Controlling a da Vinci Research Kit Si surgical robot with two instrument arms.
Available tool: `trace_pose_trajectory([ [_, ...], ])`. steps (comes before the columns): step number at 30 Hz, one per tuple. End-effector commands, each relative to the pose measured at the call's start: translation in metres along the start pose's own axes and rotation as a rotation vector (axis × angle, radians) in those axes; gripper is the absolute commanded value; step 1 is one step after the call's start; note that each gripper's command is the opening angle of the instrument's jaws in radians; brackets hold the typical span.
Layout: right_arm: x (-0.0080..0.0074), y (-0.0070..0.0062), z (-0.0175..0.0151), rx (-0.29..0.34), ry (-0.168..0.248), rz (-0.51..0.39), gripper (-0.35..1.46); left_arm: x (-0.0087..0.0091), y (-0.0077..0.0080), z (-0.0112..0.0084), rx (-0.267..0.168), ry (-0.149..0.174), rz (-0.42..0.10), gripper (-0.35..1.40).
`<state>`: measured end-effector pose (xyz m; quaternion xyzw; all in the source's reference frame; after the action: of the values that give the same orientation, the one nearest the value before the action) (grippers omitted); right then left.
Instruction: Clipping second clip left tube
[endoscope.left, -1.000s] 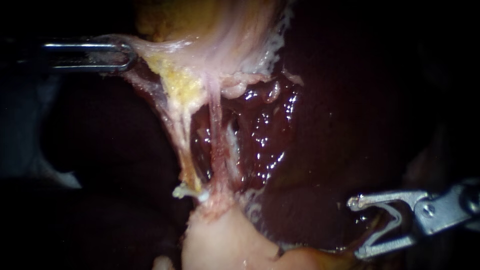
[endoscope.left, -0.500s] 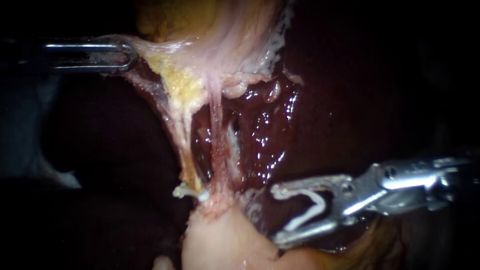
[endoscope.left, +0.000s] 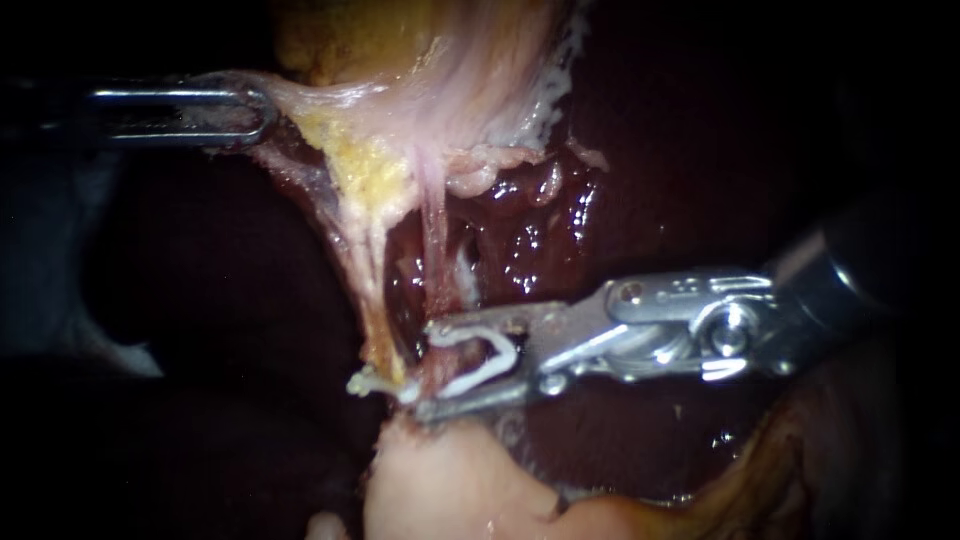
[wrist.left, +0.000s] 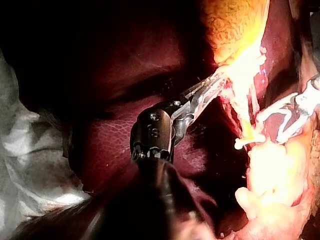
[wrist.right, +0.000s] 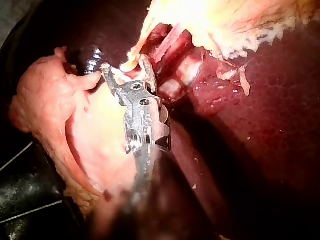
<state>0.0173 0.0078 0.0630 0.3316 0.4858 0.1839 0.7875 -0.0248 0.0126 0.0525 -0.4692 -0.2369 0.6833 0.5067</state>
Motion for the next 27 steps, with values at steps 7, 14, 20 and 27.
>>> trace_pose_trajectory([
  [7, -0.0016, 0.0021, 0.0014, -0.011, 0.0, 0.024, 0.5, 0.0, 0.0001, 0.0, 0.001, 0.0, 0.0, -0.35],
  [14, -0.0027, 0.0036, 0.0019, -0.012, -0.001, 0.029, 0.5, 0.0, 0.0001, 0.0001, 0.001, 0.001, 0.0, -0.35],
  [20, -0.0021, 0.0041, 0.0033, 0.033, 0.02, 0.05, 0.5, -0.0001, 0.0001, 0.0003, 0.005, 0.003, 0.0, -0.35],
  [27, -0.0015, 0.0043, 0.0062, 0.066, 0.024, 0.056, 0.49, -0.0001, 0.0002, 0.0003, 0.006, 0.003, 0.0, -0.35],
])
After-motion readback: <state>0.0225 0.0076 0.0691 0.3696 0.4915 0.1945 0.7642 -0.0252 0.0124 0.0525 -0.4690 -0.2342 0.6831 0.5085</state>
